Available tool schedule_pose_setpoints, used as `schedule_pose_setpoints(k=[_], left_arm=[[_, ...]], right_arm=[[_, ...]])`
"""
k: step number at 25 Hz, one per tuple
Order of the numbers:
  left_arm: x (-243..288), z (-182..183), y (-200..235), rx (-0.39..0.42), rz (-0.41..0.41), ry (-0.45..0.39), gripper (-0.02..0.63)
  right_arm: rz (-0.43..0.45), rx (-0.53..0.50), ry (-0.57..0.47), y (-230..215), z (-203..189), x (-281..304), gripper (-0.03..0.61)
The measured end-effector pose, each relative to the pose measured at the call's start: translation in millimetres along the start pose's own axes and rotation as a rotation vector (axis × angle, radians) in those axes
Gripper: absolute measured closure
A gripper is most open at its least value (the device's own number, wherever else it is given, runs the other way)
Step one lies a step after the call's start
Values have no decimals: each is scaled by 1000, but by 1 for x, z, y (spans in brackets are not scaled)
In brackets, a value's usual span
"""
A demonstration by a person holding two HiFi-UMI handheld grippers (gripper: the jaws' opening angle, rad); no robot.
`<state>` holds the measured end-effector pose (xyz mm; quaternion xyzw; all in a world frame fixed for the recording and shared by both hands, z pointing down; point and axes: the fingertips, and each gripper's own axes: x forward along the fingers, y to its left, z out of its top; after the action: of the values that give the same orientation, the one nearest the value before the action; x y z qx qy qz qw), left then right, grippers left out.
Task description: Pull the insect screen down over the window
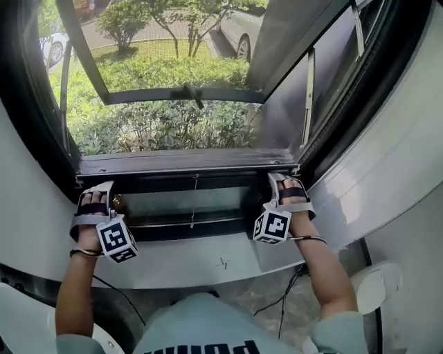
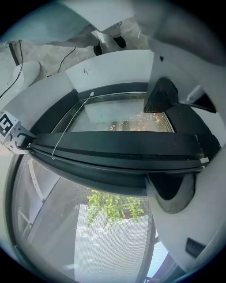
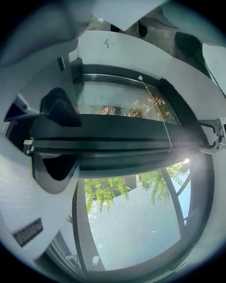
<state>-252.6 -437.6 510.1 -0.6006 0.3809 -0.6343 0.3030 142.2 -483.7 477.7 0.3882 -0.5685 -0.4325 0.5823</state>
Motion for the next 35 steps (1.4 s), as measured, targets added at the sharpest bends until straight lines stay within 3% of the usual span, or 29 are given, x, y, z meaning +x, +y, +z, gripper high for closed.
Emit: schedule_pose_setpoints(k=[8,12,16,20,24,28,29,32,35], left_arm=[[3,2,0,-36,35,-16,183],[4,3,7,-44,69,-43,183],[2,11,13,-140,56,-68,184],[-4,16,14,-231,28,-101,184],[-27,21,16,-446,4,-185,186],[-64,35,13,-821,-38,-399,195],[-73,37,12,-896,-36,-443,243],[-90,36,2,-1014,10,-491,571],[-98,39,-17,-1138,16,-542,600]], right_arm=[[-113,67,4,2,2,8,399],[-132,18,-4,-7,1,10,399],[-64,-5,-14,-9,-2,6,400],[-77,107,-19,-19,-3,-5,400],[-120,343,-89,-31,13,-37,400],[-96,763,-221,-29,41,-79,400],[-68,894,-261,-24,50,-90,400],[20,1227,-357,-3,70,-114,428],[88,1389,-382,25,92,-131,569]])
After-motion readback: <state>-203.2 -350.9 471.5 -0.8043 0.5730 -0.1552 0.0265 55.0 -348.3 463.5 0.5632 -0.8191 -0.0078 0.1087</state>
